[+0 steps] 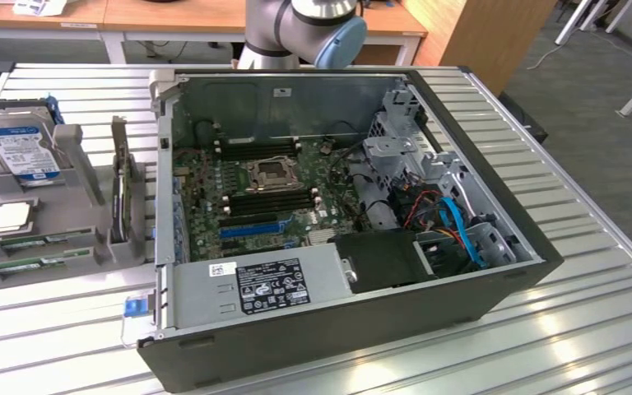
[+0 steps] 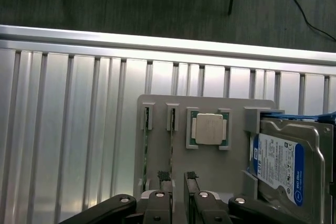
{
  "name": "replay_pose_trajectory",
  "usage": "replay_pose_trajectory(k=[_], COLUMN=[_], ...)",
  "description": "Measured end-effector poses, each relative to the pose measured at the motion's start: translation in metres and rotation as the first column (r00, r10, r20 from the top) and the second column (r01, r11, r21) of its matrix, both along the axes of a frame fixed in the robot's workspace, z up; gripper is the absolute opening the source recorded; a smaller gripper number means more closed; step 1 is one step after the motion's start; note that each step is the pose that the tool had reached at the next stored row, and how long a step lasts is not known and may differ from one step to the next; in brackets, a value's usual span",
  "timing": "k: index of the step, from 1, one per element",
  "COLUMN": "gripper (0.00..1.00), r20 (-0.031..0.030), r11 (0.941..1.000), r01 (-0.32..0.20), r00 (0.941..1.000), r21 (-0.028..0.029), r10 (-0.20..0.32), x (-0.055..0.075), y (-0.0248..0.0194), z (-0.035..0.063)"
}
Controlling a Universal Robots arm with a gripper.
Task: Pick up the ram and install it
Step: 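Pick up the ram and move it above insertion slot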
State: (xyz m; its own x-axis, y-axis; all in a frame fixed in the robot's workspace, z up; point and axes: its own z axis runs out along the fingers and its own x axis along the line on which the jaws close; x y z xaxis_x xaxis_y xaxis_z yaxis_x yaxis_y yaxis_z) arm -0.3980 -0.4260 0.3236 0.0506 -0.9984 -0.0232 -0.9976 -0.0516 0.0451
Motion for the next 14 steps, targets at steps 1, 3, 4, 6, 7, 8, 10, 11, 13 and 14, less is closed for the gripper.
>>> replay_pose_trajectory(k=[1,3,4,6,7,8,10,11,13,14], gripper=[0.24,0.24,0.24,0.24,0.24,0.24,0.24,0.24,0.24,0.24], r20=[0.0,-0.0001,0.0,0.0,0.0,0.0001,0.0,0.0001,-0.0001,0.0], r11=[1.0,1.0,1.0,1.0,1.0,1.0,1.0,1.0,1.0,1.0], r01=[0.0,0.0,0.0,0.0,0.0,0.0,0.0,0.0,0.0,0.0], r00=[1.0,1.0,1.0,1.0,1.0,1.0,1.0,1.0,1.0,1.0], r21=[0.0,0.0,0.0,0.0,0.0001,0.0001,0.0,0.0,0.0,0.0], r10=[0.0,0.0,0.0,0.0,0.0,0.0,0.0,0.0,0.0,0.0], x=[0.0,0.0,0.0,0.0,0.0,0.0,0.0,0.0,0.0,0.0], y=[-0.0001,-0.0001,-0.0002,-0.0002,-0.0002,-0.0002,-0.0002,-0.0002,-0.0003,-0.0003], z=[-0.0017,-0.0053,-0.0071,-0.0107,-0.0126,-0.0144,-0.018,-0.0196,-0.023,-0.0247])
